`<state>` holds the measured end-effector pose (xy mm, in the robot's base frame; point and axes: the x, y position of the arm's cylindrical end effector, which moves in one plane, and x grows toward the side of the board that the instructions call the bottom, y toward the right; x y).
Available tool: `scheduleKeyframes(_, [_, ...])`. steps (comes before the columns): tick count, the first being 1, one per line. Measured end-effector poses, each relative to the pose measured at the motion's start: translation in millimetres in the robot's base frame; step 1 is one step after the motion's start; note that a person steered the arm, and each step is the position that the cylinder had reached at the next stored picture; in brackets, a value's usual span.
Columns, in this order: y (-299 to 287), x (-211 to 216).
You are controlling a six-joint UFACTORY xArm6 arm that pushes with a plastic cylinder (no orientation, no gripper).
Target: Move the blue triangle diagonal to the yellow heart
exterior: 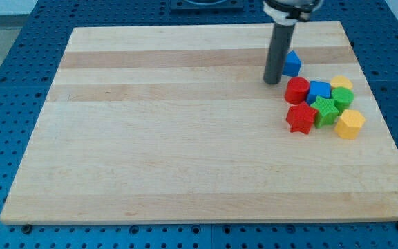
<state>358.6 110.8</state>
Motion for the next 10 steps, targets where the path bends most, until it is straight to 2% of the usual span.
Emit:
scheduleKeyframes(1, [4,-33])
scheduleKeyframes(2, [32,-36])
scheduleKeyframes(5, [43,-14])
scheduleKeyframes(10, [73,-1])
